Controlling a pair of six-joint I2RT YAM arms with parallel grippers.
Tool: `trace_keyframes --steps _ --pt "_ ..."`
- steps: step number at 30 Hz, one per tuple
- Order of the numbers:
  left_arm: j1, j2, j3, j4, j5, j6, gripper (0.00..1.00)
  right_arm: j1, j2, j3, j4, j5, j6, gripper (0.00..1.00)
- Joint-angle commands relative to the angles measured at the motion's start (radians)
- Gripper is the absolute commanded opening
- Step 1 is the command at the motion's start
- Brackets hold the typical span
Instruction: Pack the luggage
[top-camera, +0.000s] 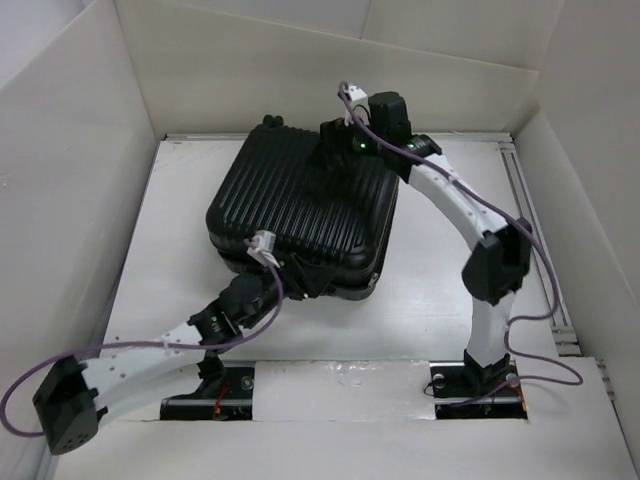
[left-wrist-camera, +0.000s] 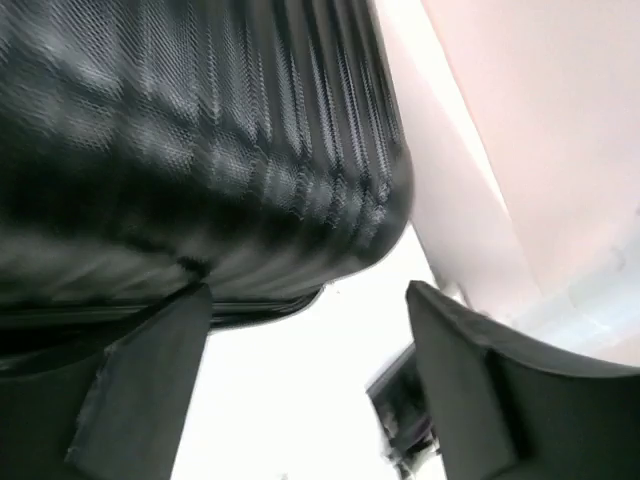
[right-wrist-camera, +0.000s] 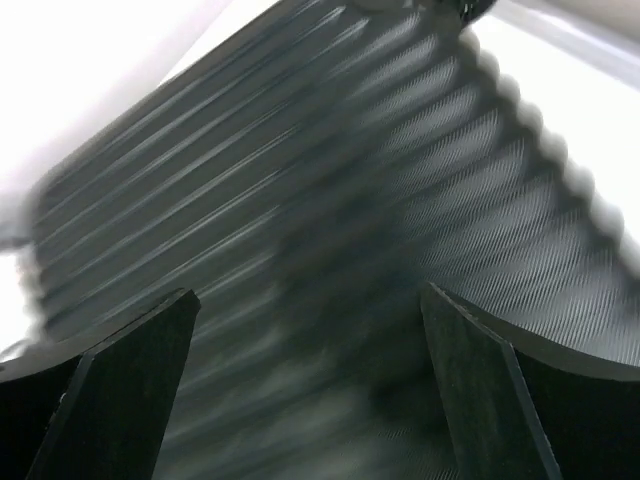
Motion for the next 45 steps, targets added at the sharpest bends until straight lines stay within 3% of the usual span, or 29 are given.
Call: trace_keyframes --steps 1,3,4,7,8,11,13,14,16,17,18,20,21,22,24,26,30,34,40,45 --pt "0.046 -0.177 0.076 -0.144 -0.268 0.07 0.79 -0.051 -0.204 -0.105 -0.138 0.057 0.118 1.0" --pt "0.077 -0.301 0.096 -0.209 -0.359 0.084 0.91 -0.063 -0.347 -0.189 -0.106 0.099 0.118 1.0" --pt "0.077 -0.33 0.134 -0.239 -0.413 0.084 1.0 -0.063 -0.402 -0.311 -0.082 0.126 0.13 1.0" --pt "0.086 -0.34 0.211 -0.345 -0.648 0.101 1.0 -0.051 -0.64 -0.543 0.04 0.147 0.14 1.0" --pt "0.086 -0.32 0.266 -0.365 -0.701 0.113 1.0 -0.051 -0.699 -0.701 0.068 0.147 0.157 1.0" --pt "0.086 -0.217 0.373 -0.435 -0.756 0.108 1.0 -0.017 -0.907 -0.982 0.145 0.166 0.206 0.98" --pt "0.086 -0.139 0.42 -0.425 -0.756 0.139 1.0 0.001 -1.042 -1.094 0.168 0.176 0.238 0.67" --pt "0.102 -0.075 0.473 -0.425 -0.739 0.188 1.0 0.024 -1.13 -1.183 0.168 0.192 0.27 0.39" --pt "0.163 0.012 0.548 -0.453 -0.693 0.215 1.0 0.052 -1.213 -1.272 0.168 0.229 0.296 0.3" --pt "0.23 0.055 0.602 -0.503 -0.551 0.194 1.0 0.061 -1.247 -1.308 0.168 0.229 0.296 0.3" --pt "0.43 0.126 0.675 -0.51 -0.413 0.194 1.0 0.07 -1.301 -1.36 0.168 0.229 0.307 0.35" --pt "0.656 0.166 0.691 -0.51 -0.026 0.103 0.97 0.07 -1.34 -1.398 0.168 0.208 0.319 0.46" --pt "0.745 0.166 0.663 -0.49 0.04 0.078 0.9 0.07 -1.353 -1.409 0.168 0.199 0.319 0.54" --pt "0.81 0.153 0.635 -0.475 0.063 0.058 0.9 0.081 -1.378 -1.42 0.156 0.199 0.319 0.67" --pt "0.913 0.114 0.587 -0.52 0.01 0.038 0.89 0.092 -1.396 -1.42 0.139 0.199 0.319 0.76" --pt "0.985 0.084 0.477 -0.556 0.05 0.001 0.83 0.101 -1.406 -1.42 0.11 0.272 0.319 0.86" --pt "1.195 -0.031 0.207 -0.459 0.243 -0.037 0.78 0.11 -1.415 -1.444 0.1 0.343 0.339 0.96" --pt "1.208 0.017 0.144 -0.386 0.372 -0.025 0.76 0.058 -1.322 -1.432 0.239 0.306 0.339 0.99" --pt "1.208 0.068 0.086 -0.24 0.467 -0.05 0.75 0.058 -1.027 -1.255 0.358 0.067 0.292 0.99" --pt "1.186 0.022 0.096 -0.244 0.507 -0.037 0.75 0.093 -0.913 -1.216 0.457 0.064 0.292 0.99"
